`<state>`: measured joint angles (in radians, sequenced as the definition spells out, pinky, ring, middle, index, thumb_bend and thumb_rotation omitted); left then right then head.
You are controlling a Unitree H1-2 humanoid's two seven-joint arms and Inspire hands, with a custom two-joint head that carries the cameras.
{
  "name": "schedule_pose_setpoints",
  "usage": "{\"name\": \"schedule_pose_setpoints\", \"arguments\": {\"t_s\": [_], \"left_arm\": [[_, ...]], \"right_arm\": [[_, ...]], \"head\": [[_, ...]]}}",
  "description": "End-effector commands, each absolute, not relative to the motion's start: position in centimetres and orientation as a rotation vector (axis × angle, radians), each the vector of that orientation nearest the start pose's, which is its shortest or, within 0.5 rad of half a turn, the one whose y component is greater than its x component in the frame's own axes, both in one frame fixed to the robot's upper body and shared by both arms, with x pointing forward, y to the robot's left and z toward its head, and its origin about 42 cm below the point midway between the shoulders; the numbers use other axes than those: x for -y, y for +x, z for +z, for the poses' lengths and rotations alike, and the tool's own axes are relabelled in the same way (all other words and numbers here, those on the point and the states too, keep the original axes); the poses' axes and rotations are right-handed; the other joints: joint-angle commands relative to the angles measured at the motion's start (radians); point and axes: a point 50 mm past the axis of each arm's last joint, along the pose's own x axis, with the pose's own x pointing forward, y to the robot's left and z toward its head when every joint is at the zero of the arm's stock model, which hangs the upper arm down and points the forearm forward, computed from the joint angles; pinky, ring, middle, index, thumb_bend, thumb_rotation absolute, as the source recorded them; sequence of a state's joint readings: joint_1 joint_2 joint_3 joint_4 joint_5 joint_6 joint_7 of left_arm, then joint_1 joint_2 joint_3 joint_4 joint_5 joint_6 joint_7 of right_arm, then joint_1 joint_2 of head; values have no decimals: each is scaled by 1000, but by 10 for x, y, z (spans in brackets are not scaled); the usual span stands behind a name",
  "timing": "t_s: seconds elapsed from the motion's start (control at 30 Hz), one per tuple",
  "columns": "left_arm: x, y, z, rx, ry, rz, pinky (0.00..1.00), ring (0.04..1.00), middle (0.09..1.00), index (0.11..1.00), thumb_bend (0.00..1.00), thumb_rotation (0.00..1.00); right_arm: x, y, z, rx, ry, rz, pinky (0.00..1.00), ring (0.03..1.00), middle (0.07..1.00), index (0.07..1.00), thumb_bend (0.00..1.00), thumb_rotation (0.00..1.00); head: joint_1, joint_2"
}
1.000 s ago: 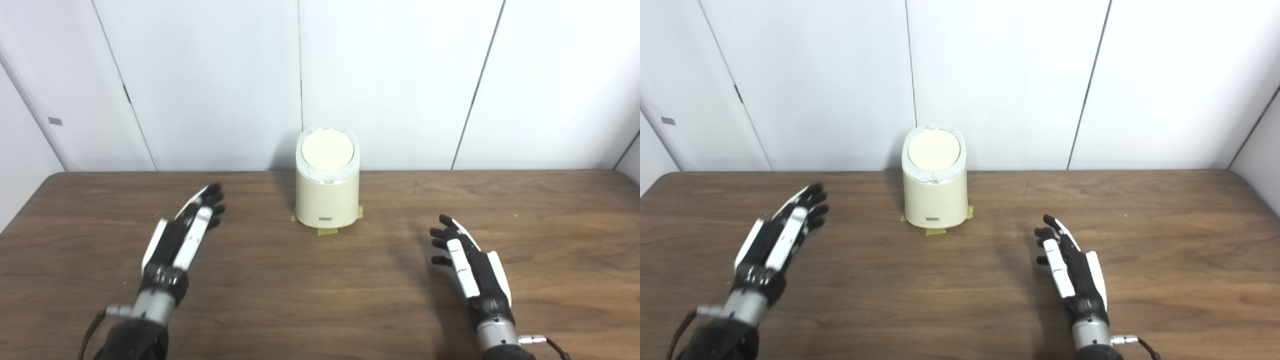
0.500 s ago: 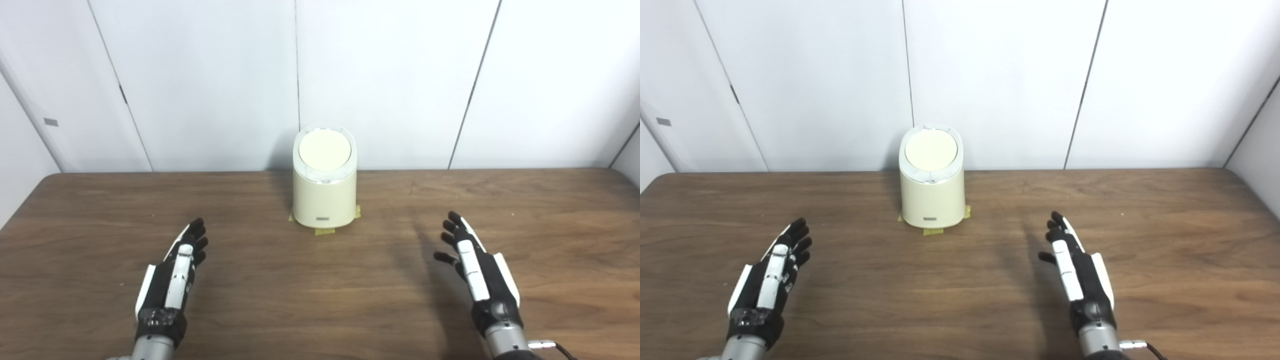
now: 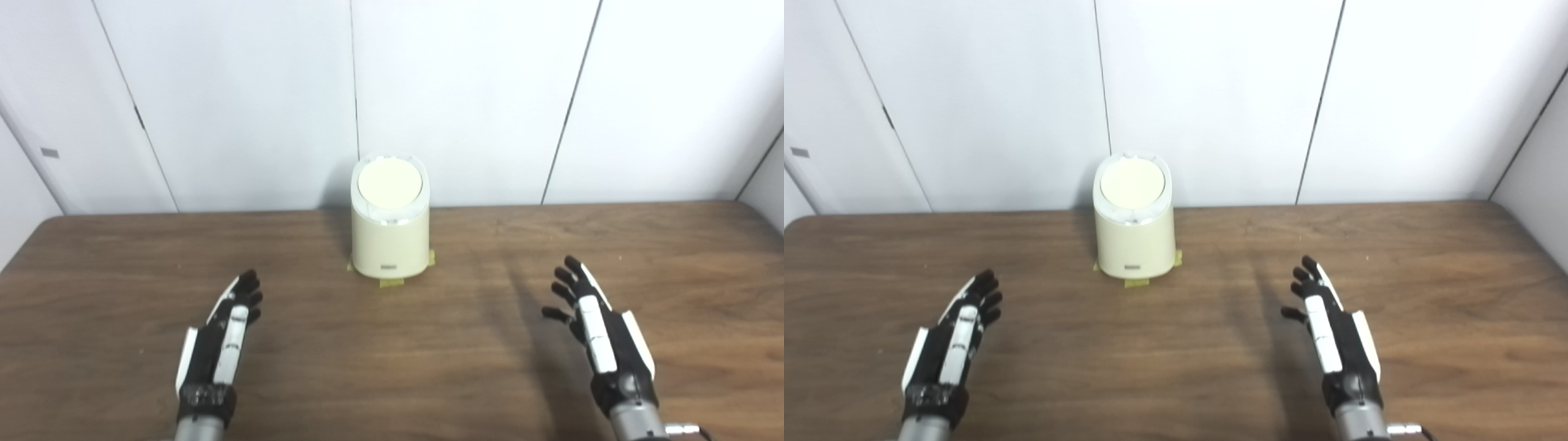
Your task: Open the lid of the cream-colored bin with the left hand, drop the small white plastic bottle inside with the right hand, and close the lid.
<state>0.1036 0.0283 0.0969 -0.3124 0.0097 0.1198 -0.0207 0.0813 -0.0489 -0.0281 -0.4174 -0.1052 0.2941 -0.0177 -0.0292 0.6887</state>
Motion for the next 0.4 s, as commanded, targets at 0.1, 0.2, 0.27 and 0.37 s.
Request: {"name": "schedule_pose_setpoints", "arguments": {"t_s": [0.1, 0.2, 0.27, 0.37], "left_arm": [[-253, 212, 128, 50, 74, 126, 889, 894, 907, 920, 401, 751], [-253, 209, 128, 50, 93, 133, 874, 878, 897, 910, 395, 728], [-252, 208, 130, 53, 93, 138, 865, 872, 892, 906, 406, 727], [-249, 208, 133, 58, 75, 147, 863, 873, 891, 901, 433, 716]], "right_arm": [[246, 237, 178, 79, -149, -84, 765, 904, 924, 946, 513, 1000], [249, 235, 179, 74, -129, -78, 777, 907, 929, 948, 521, 1000], [252, 233, 180, 74, -130, -72, 777, 908, 931, 949, 523, 1000], [255, 233, 181, 75, -128, -67, 770, 906, 929, 949, 542, 1000]], "head": [[10, 8], [8, 13], [10, 18], [17, 18]]}}
